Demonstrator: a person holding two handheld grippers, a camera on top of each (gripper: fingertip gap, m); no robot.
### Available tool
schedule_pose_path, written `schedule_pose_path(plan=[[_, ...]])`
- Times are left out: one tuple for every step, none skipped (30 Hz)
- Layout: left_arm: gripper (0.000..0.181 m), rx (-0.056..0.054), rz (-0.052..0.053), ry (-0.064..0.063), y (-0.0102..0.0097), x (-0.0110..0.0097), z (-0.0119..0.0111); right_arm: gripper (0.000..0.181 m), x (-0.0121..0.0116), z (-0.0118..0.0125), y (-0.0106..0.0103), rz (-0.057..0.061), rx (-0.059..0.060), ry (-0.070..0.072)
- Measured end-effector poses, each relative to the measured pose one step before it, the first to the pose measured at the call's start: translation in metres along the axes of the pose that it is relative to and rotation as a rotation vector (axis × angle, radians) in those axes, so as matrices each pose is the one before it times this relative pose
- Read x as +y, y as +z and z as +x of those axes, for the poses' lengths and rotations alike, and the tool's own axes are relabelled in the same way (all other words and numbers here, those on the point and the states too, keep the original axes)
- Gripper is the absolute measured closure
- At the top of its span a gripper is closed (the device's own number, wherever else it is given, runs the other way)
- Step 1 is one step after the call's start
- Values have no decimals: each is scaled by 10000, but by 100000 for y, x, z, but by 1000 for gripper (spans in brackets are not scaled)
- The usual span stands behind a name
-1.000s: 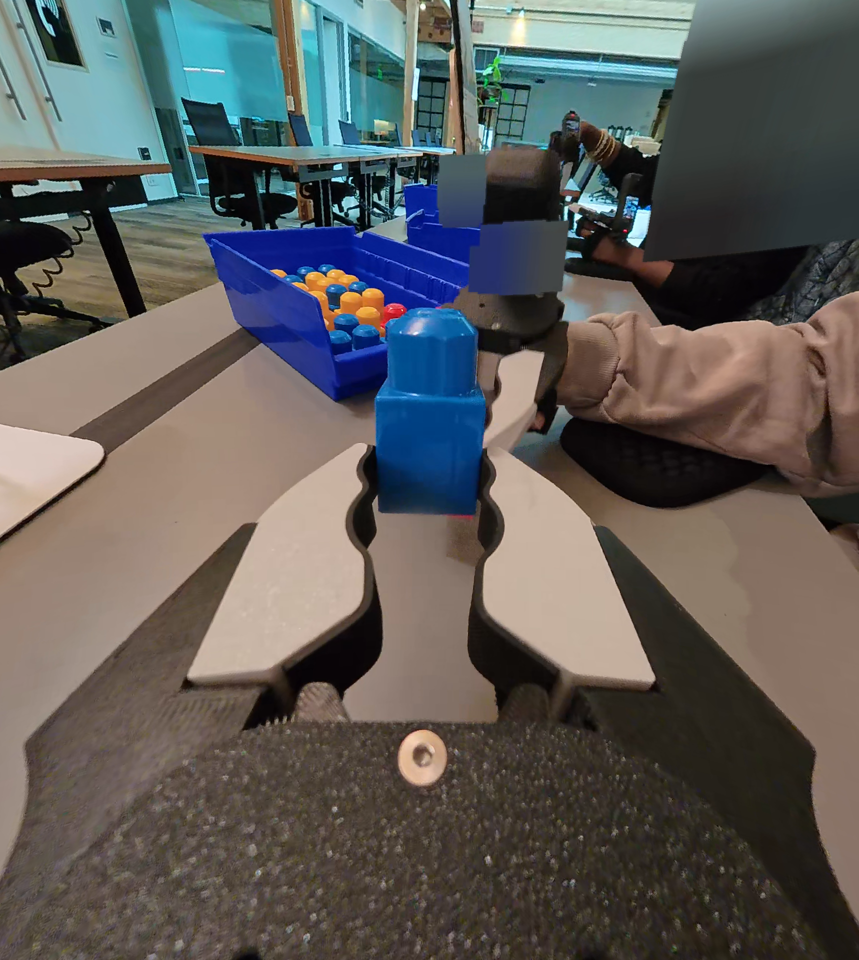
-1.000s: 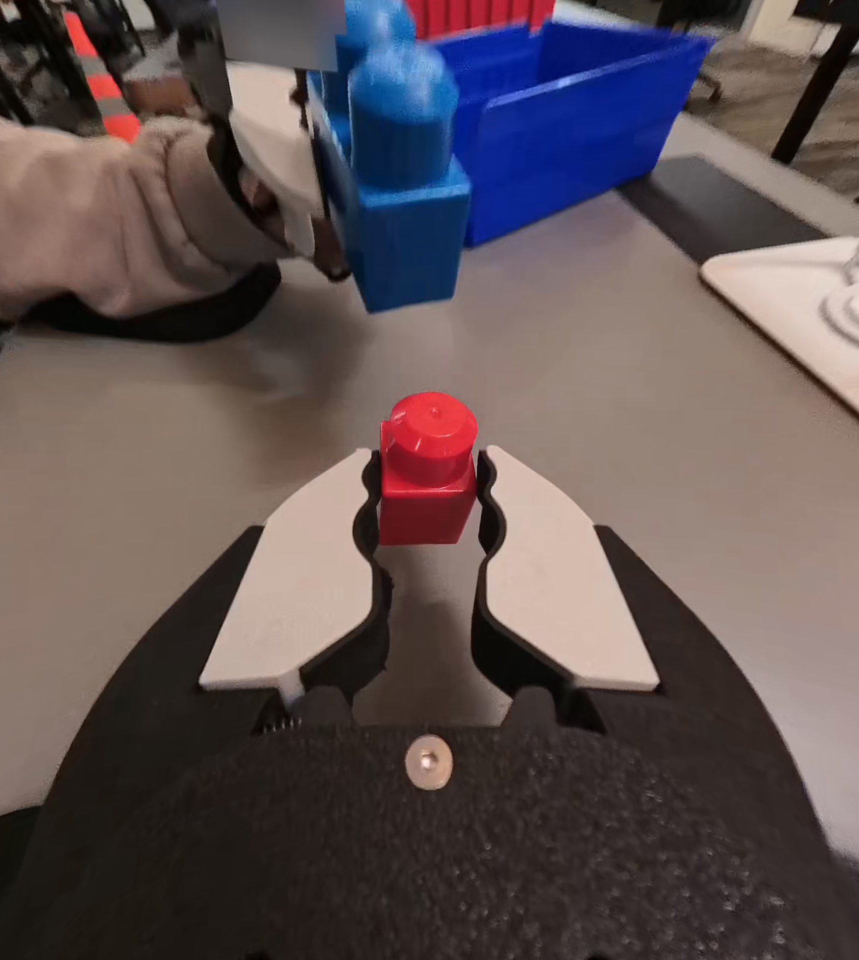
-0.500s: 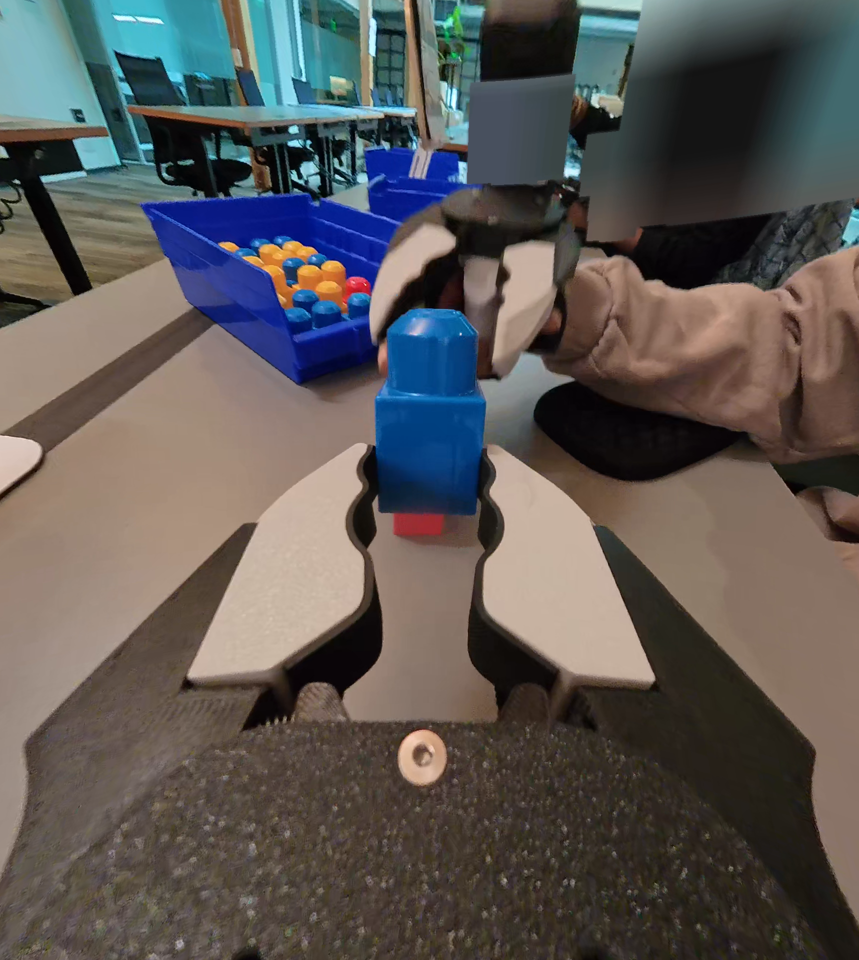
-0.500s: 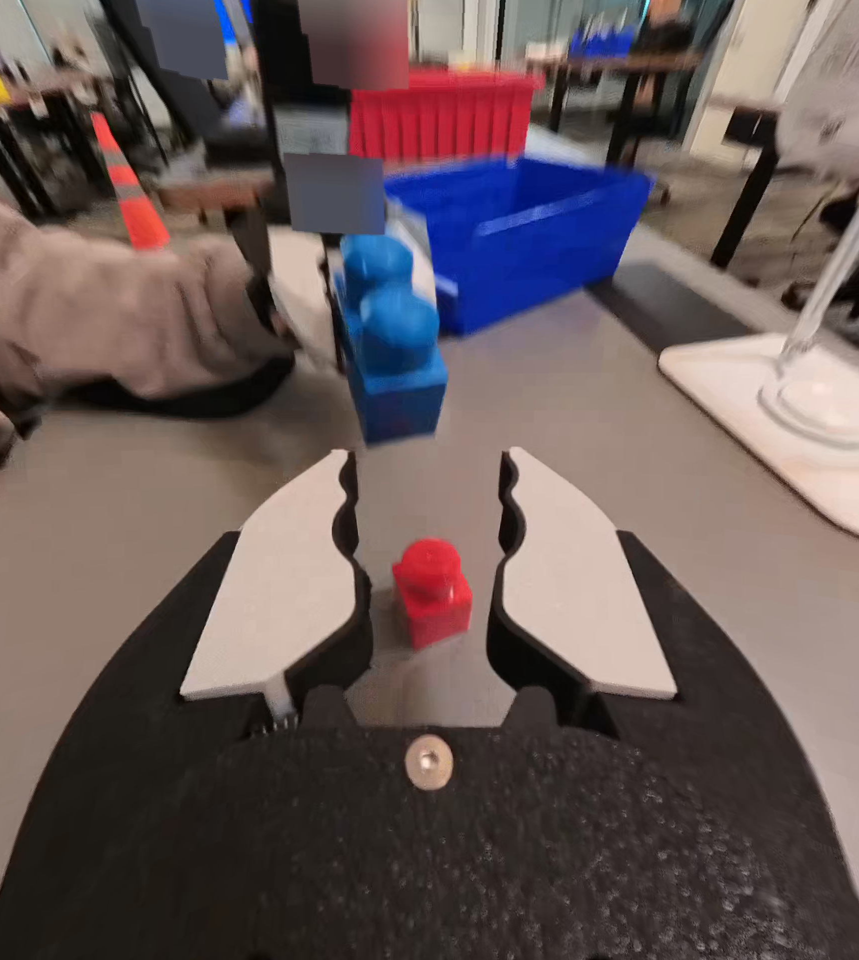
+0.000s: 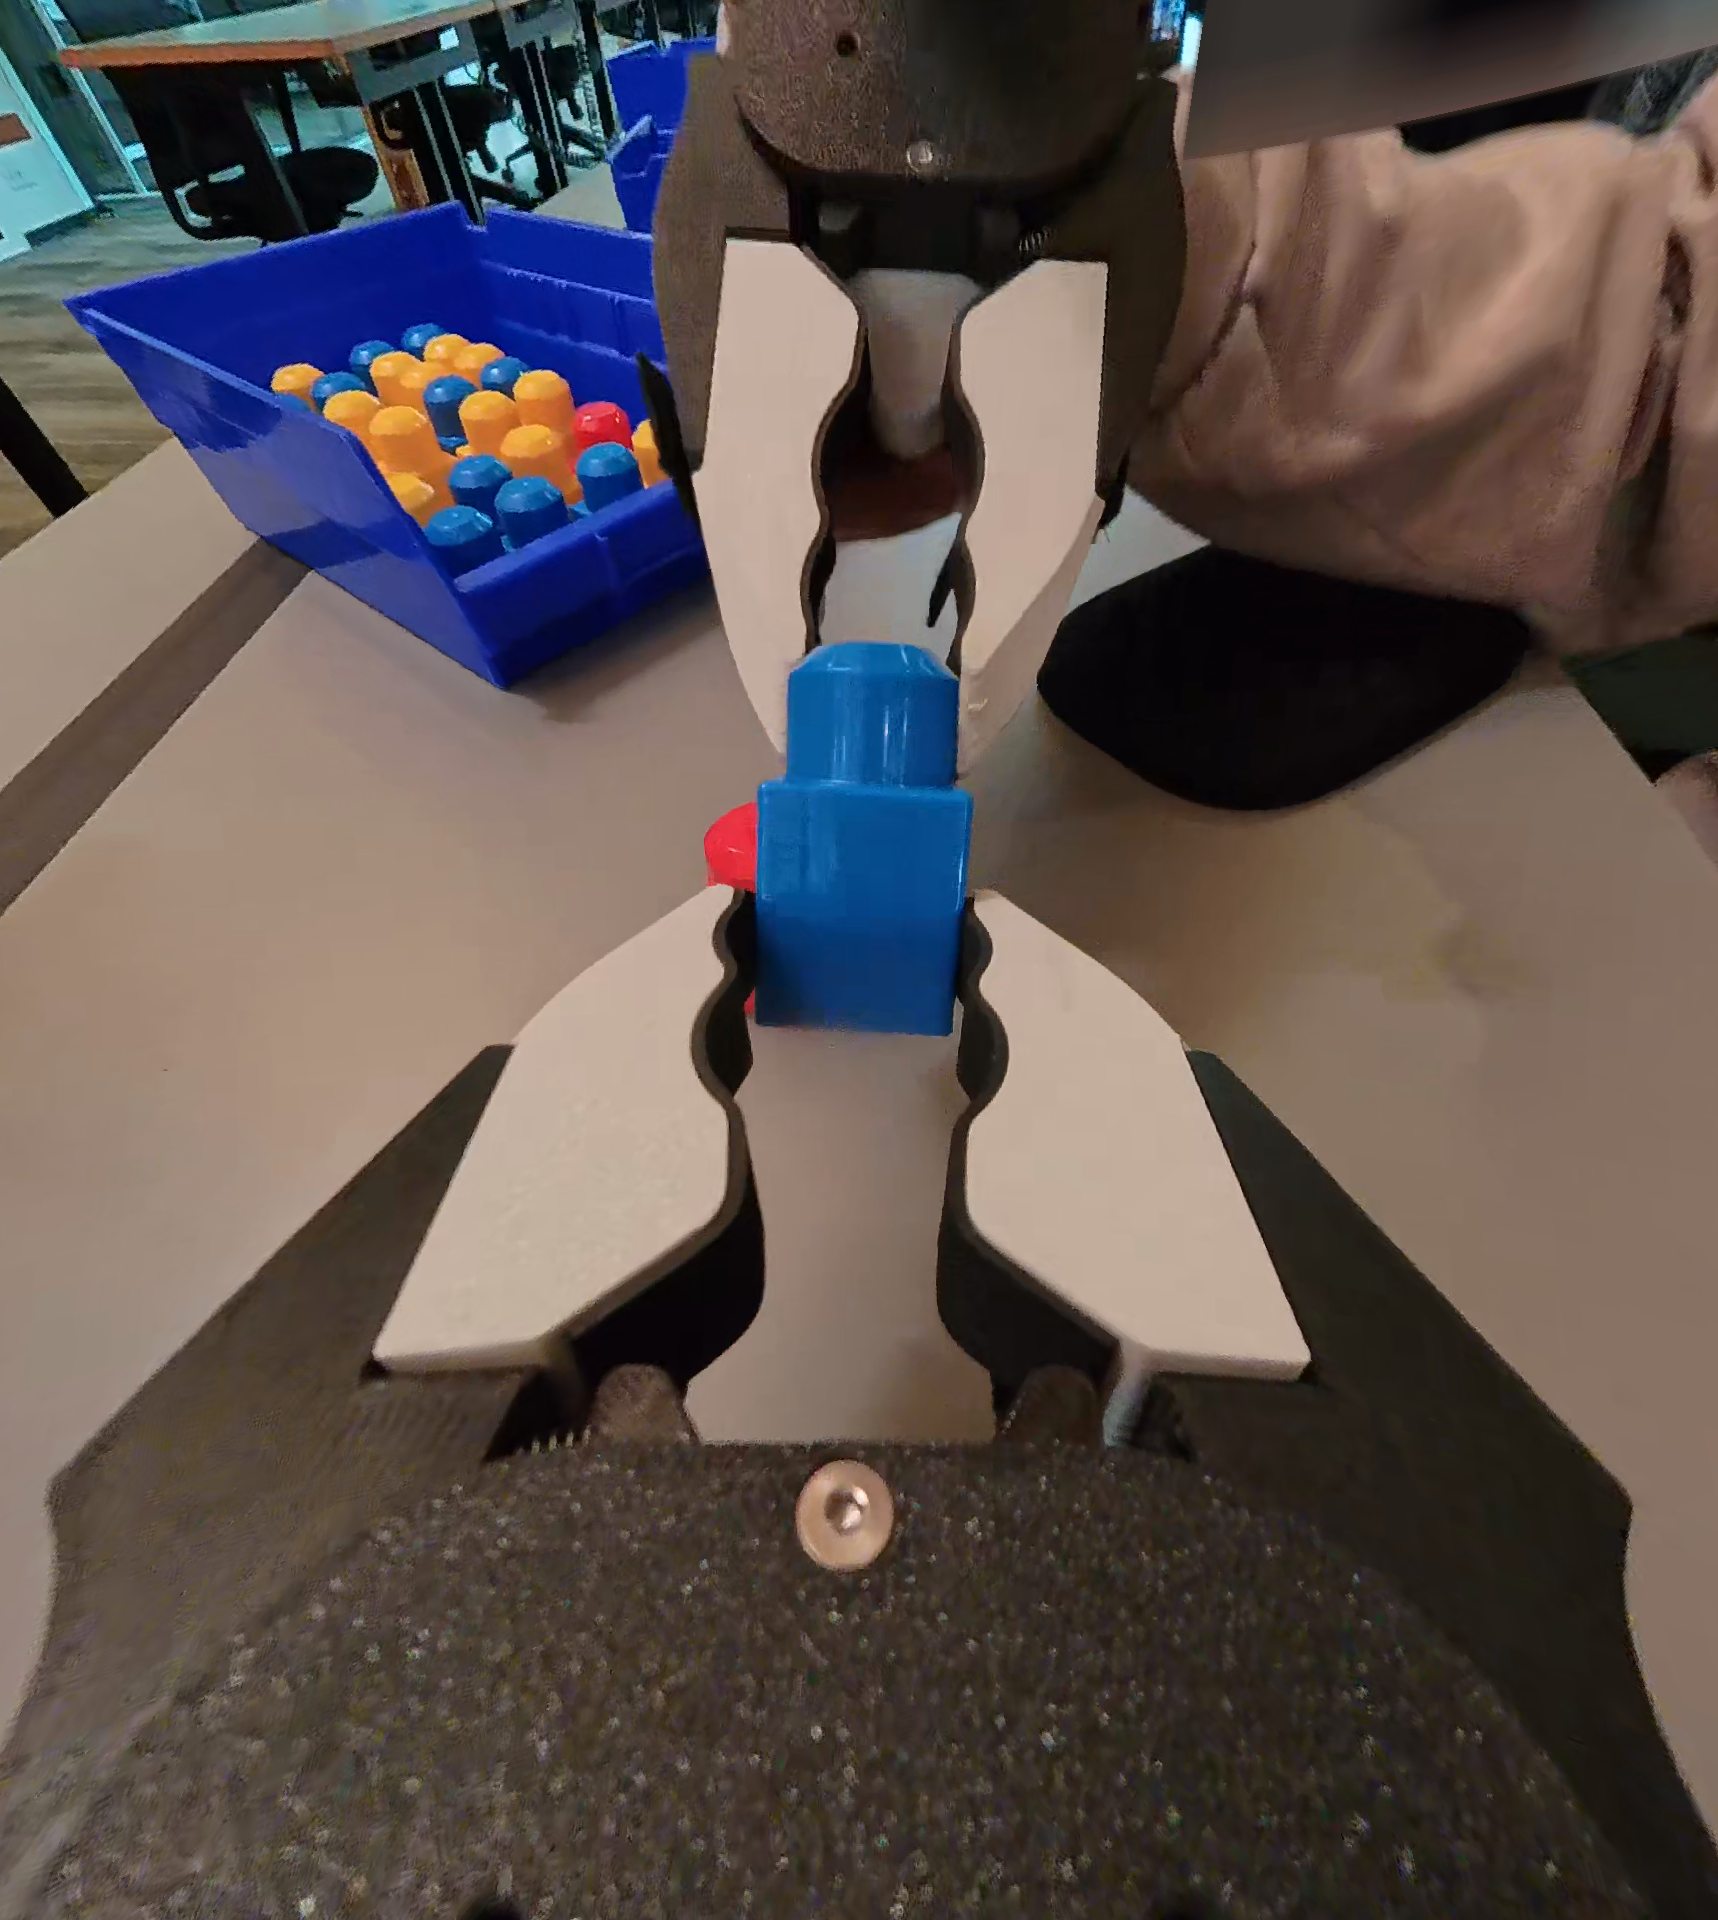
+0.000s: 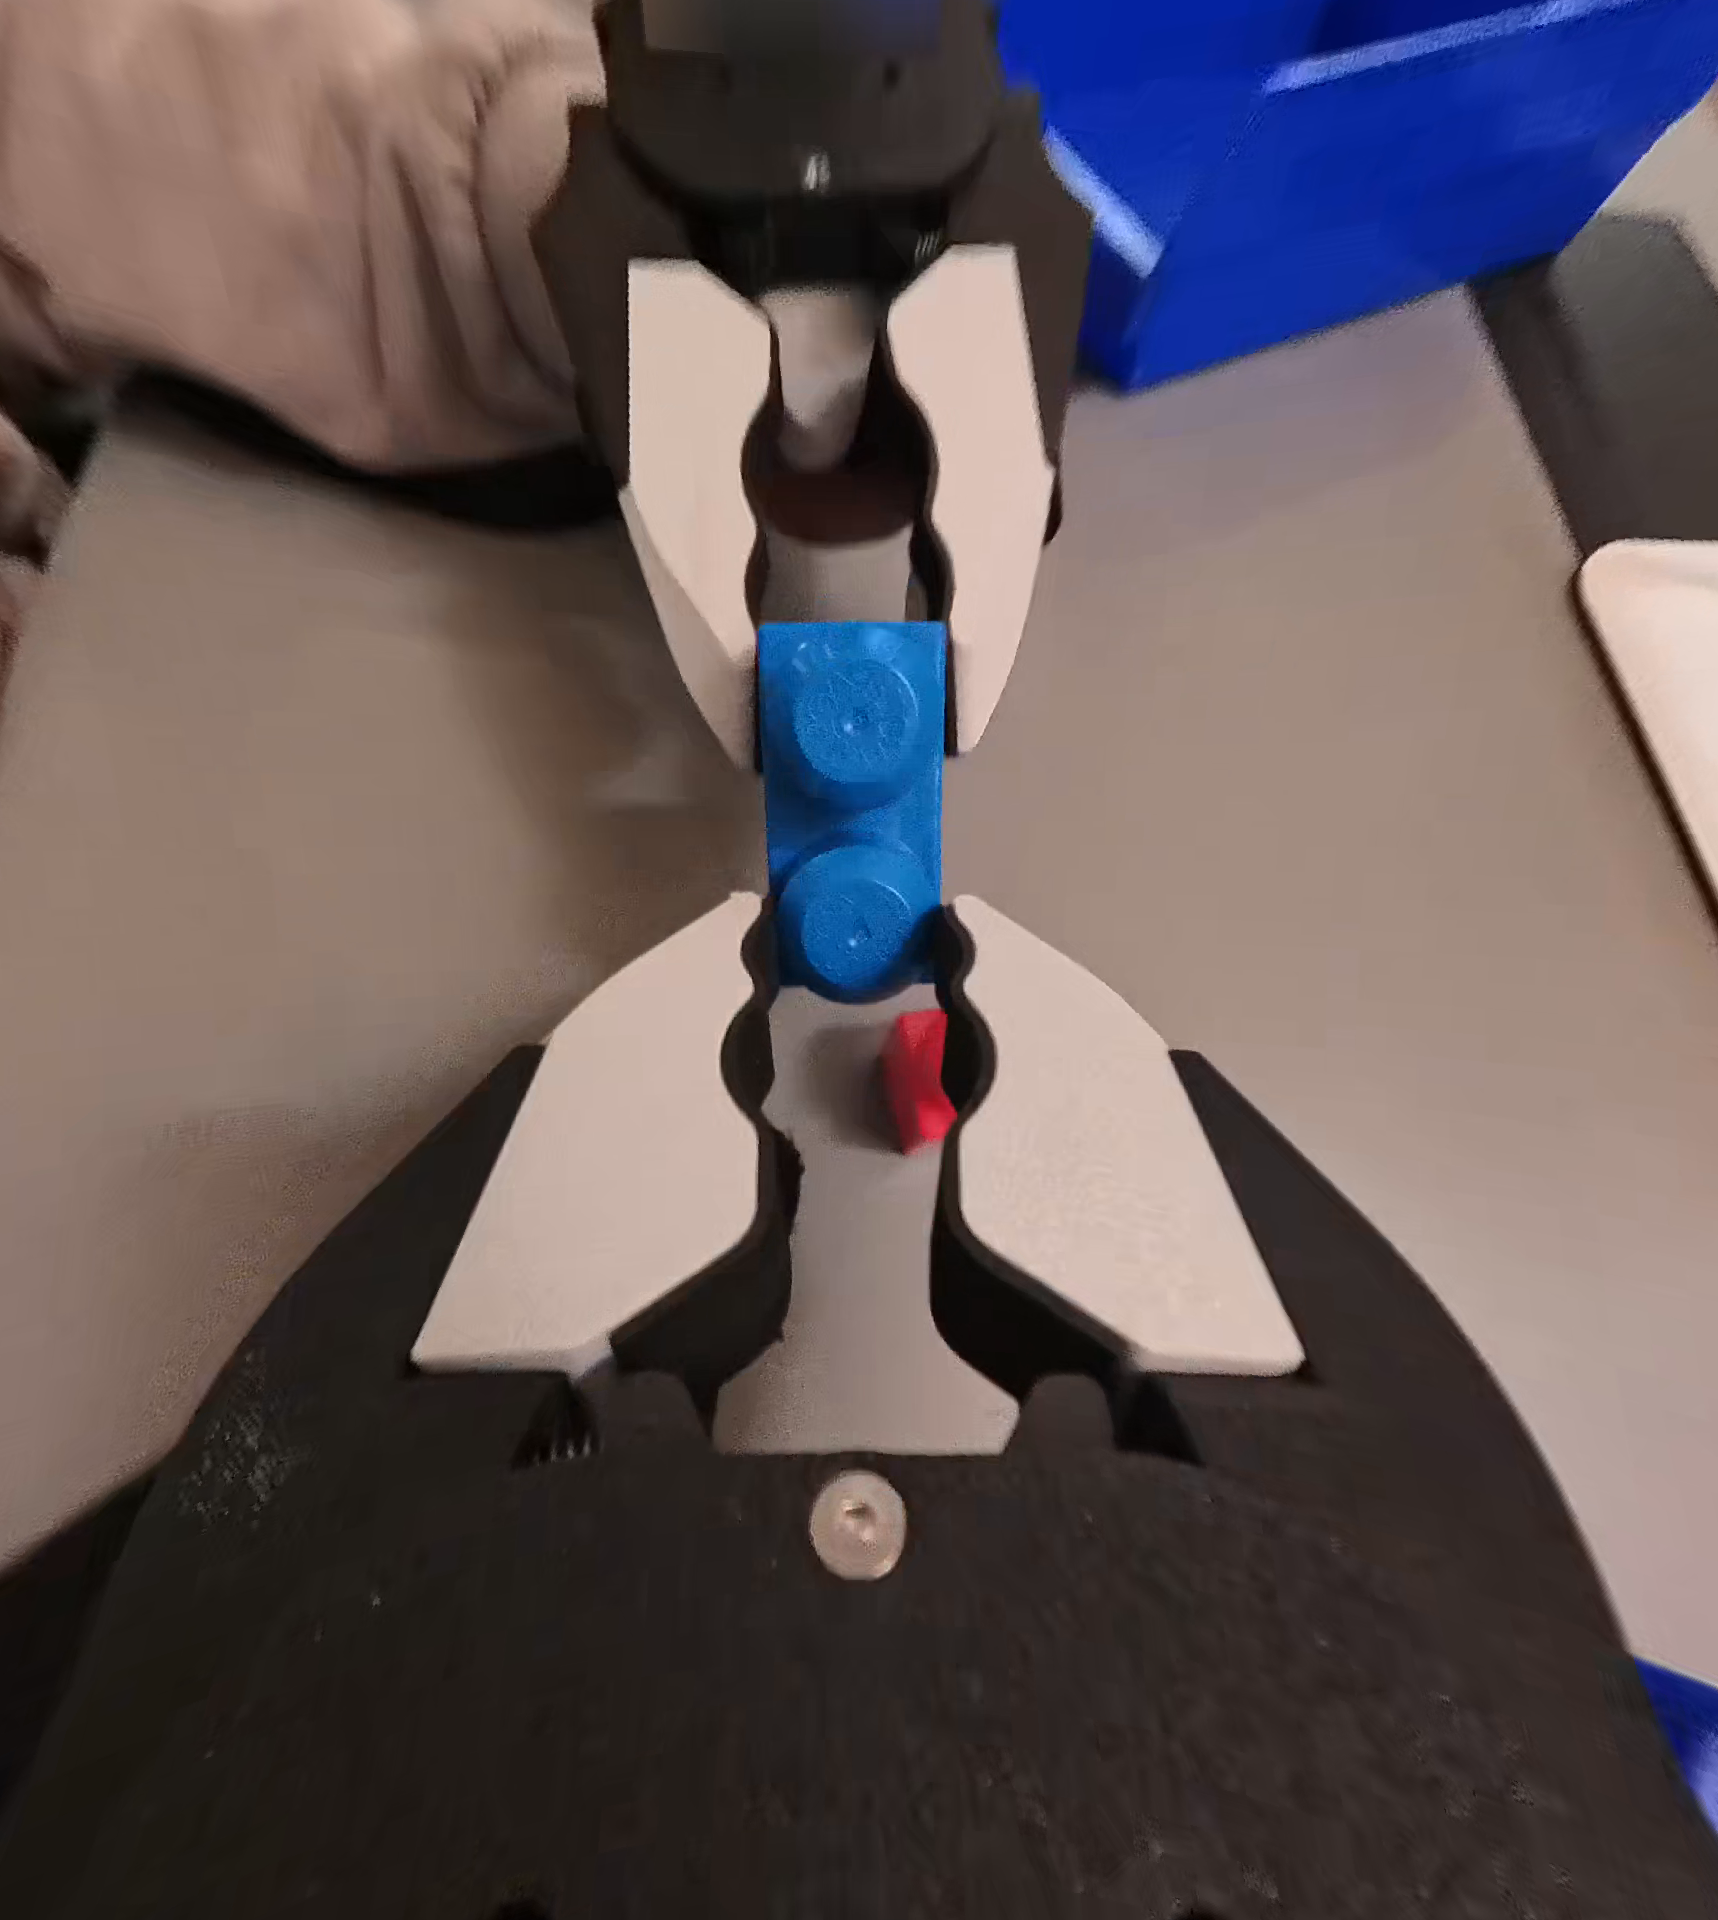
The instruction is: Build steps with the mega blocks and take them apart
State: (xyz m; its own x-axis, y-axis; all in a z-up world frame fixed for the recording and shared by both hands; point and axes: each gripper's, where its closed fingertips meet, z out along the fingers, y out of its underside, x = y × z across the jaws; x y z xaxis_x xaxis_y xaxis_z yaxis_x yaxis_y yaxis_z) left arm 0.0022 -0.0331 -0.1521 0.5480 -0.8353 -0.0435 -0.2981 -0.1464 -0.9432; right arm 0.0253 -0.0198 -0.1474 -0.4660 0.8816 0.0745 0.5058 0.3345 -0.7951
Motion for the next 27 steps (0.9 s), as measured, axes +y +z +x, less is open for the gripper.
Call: schedule_pose_path(plan=[[144, 25, -23, 49, 10, -48, 100, 153, 384, -113, 79, -573, -107, -219], [144, 55, 79, -9, -35, -222, 125, 153, 299, -118, 70, -513, -103, -144], [144, 43, 115, -2, -78, -310, 127, 153, 259, -101, 68, -489, -84, -146], [144, 24, 105, 38, -51, -313, 133, 153, 176, -98, 66, -411, -50, -158], [144, 11, 86, 55, -27, -281, 148, 153, 160, -89, 58, -397, -41, -161], [144, -7, 74, 57, -25, -260, 115, 153, 46, -81, -33, -293, -29, -139], [145, -44, 99, 44, -36, -262, 41, 153, -87, -47, -196, -137, -38, -59], [145, -74, 150, 28, -31, -277, -27, 153, -196, 67, -386, -25, -20, 10], [145, -83, 200, 31, -5, -311, -51, 153, -303, 138, -608, 58, 9, 10], [145, -150, 208, 45, -33, -275, -152, 153, -332, 157, -814, 71, 6, 11], [141, -192, 177, 60, -67, -223, -252, 153, -135, 277, -983, -68, 57, 22], [139, -146, 124, 27, -124, -156, -248, 153, -25, 463, -1136, -97, 164, 19], [140, -108, 98, -36, -150, -123, -249, 153, 56, 562, -1314, -101, 167, 69], [143, -130, 103, -71, -177, -141, -316, 153, 244, 695, -1478, -177, 194, 103], [148, -150, 117, -71, -191, -149, -341, 153, 446, 894, -1634, -254, 278, 106], [153, -163, 130, -58, -204, -158, -353, 153, 651, 1081, -1724, -308, 319, 149], [157, -198, 129, -44, -203, -173, -400, 153, 905, 1261, -1737, -394, 356, 206], [160, -225, 128, -22, -193, -190, -423, 153, 1218, 1458, -1649, -485, 376, 252], [163, -270, 130, 2, -180, -212, -457, 153, 1499, 1610, -1437, -541, 382, 305], [168, -371, 103, 17, -166, -195, -587, 153, 1765, 1679, -1155, -587, 338, 359], [170, -431, 50, 21, -151, -112, -681, 153, 1902, 1640, -794, -589, 240, 417], [171, -391, 34, 18, -139, -73, -631, 153, 2028, 1590, -421, -610, 163, 461], [174, -381, 67, 4, -137, -92, -630, 153, 2064, 1589, -63, -644, 171, 455], [176, -412, 85, -14, -159, -103, -681, 153, 1920, 1463, 270, -585, 124, 400], [177, -383, 81, -24, -152, -98, -660, 153, 1753, 1202, 566, -535, -14, 433], [178, -358, 85, -33, -158, -105, -617, 153, 1457, 1175, 755, -450, 28, 382], [180, -376, 90, -44, -172, -92, -658, 153, 1217, 1065, 875, -391, 36, 301]])
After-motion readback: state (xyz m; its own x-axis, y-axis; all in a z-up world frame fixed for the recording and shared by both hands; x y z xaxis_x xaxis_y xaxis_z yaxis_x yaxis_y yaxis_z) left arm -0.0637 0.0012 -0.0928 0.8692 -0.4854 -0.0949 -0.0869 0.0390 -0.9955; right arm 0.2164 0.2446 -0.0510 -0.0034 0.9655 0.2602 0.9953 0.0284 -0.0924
